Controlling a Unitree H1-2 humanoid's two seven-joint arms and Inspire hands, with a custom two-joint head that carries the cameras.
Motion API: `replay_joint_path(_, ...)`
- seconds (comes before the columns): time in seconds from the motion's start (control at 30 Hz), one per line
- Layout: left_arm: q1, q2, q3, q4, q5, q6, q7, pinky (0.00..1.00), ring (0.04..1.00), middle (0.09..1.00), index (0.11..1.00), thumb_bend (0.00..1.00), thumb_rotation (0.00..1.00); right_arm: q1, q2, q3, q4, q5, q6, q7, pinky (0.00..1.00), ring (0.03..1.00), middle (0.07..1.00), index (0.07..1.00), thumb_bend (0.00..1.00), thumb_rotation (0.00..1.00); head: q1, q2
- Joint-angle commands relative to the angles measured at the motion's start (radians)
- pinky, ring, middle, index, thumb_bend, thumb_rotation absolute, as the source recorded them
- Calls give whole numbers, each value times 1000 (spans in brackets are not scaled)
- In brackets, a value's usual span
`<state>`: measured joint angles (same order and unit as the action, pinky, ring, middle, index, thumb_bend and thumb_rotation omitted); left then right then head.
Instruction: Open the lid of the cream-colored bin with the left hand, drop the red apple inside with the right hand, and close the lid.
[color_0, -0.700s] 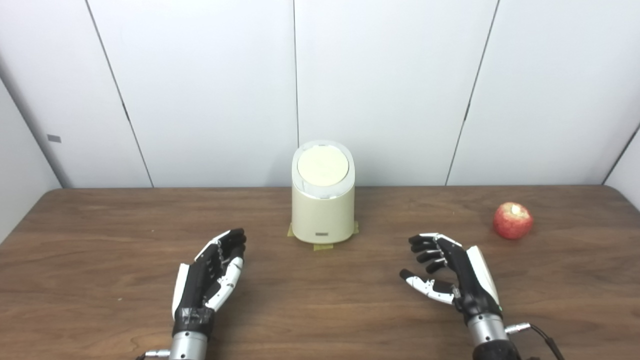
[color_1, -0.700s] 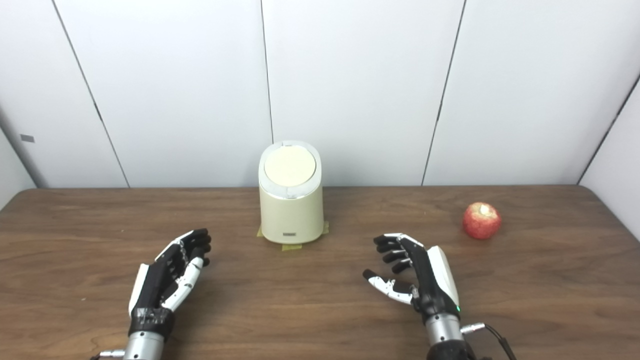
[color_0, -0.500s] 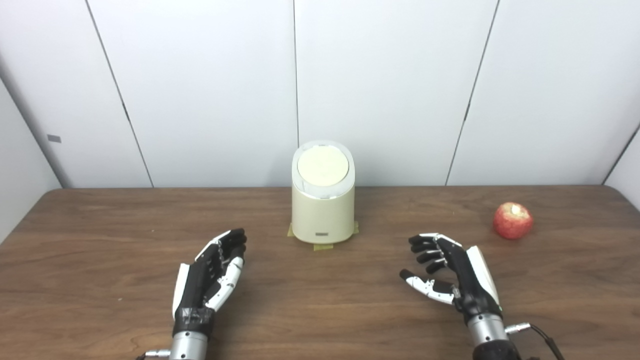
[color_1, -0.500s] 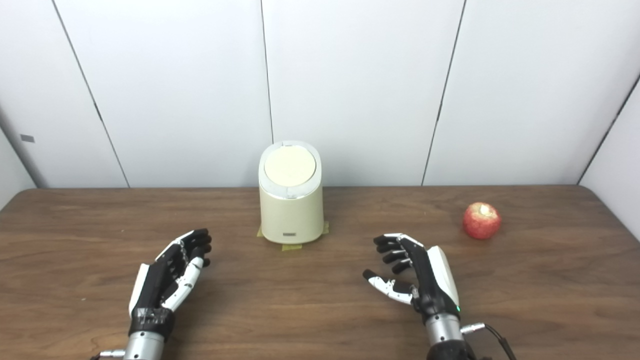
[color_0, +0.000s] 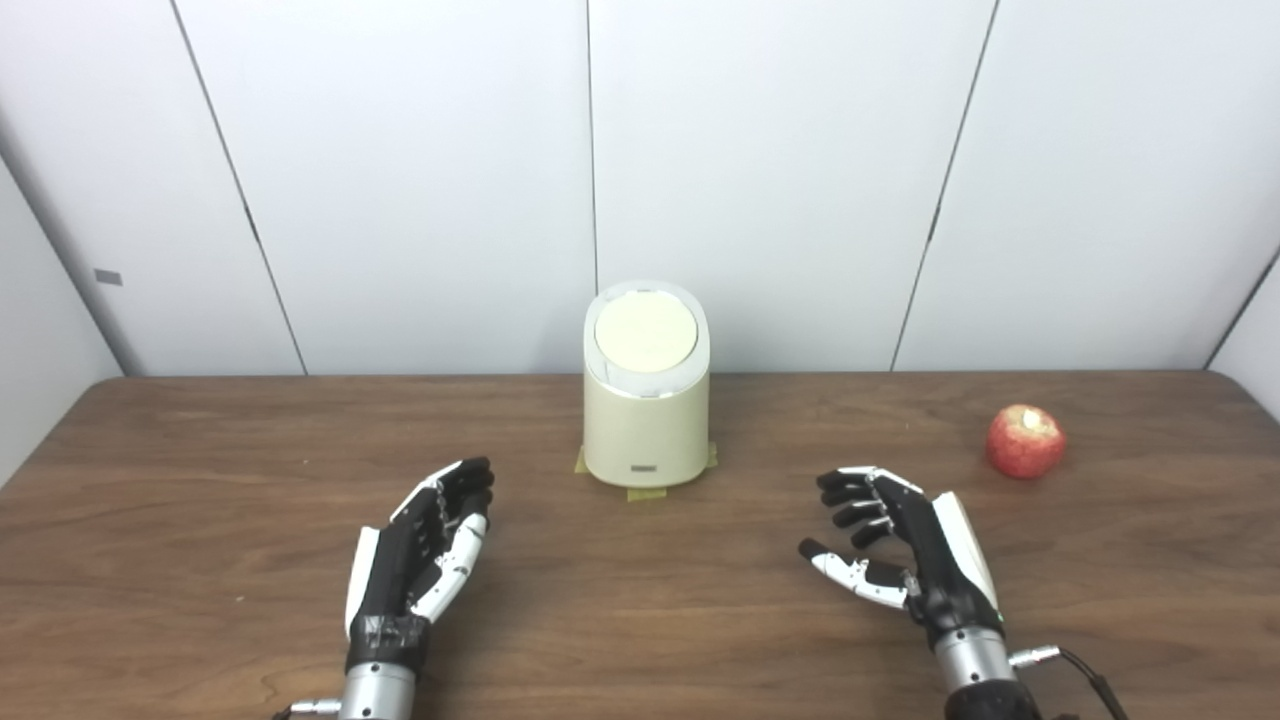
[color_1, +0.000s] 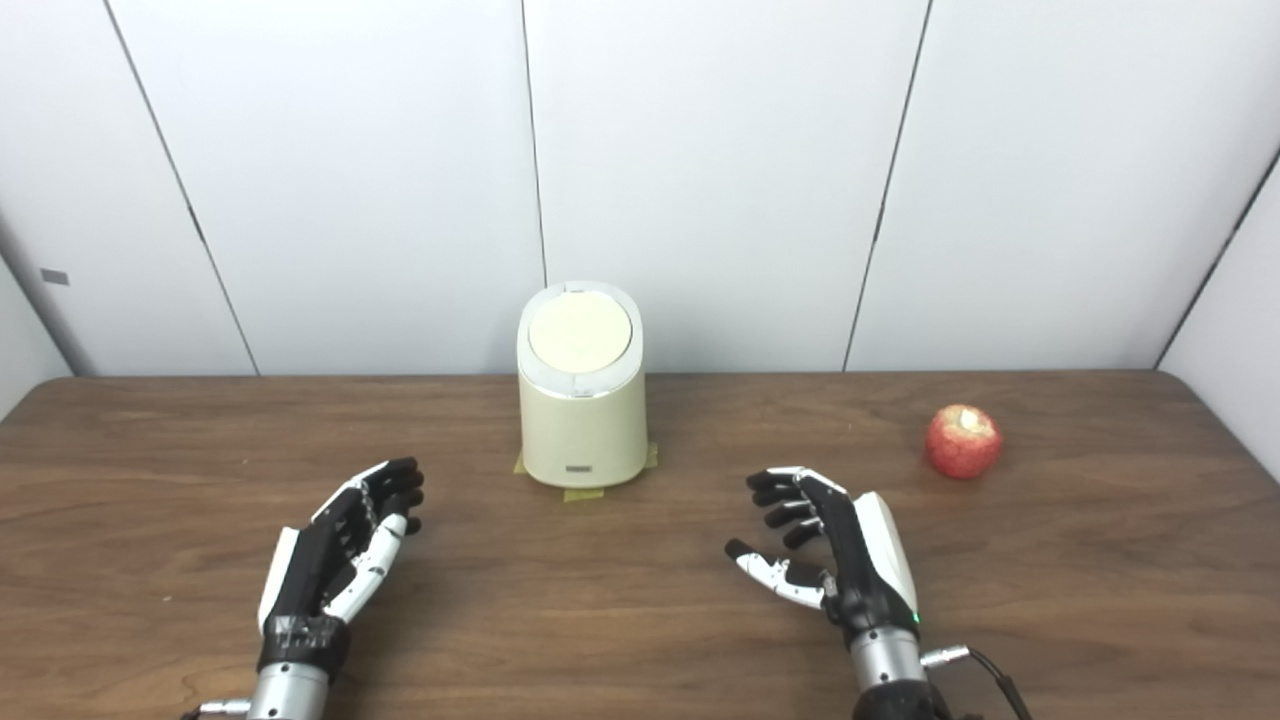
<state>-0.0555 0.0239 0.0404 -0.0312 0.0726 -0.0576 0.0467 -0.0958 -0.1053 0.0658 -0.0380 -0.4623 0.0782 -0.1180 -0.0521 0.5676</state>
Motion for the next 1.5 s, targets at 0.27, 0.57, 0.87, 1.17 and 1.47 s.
replay_joint_path(0.27,-104,48,-13,-25,6,-33,-33,761,812,820,805,306,632,-53,2,-5,12,2,-24,-23,495,600,646,648,318,49,10,-11)
replay_joint_path(0.57,-277,81,-74,-87,90,208,-70,957,987,988,986,771,940,-54,-4,4,23,-5,-33,-31,491,596,644,649,317,49,13,-9)
replay_joint_path(0.87,-452,9,-87,-123,107,491,-54,1000,1000,1000,1000,928,875,-56,-2,10,23,-4,-35,-34,482,591,640,647,319,34,14,-11)
replay_joint_path(1.17,-560,-19,-139,-26,209,526,-32,1000,1000,1000,1000,819,785,-55,2,13,20,-5,-29,-36,484,592,641,646,319,25,11,-11)
replay_joint_path(1.47,-638,6,-223,127,335,521,-29,1000,1000,1000,1000,806,581,-51,0,18,14,-11,-23,-34,486,592,640,644,321,46,5,-11)
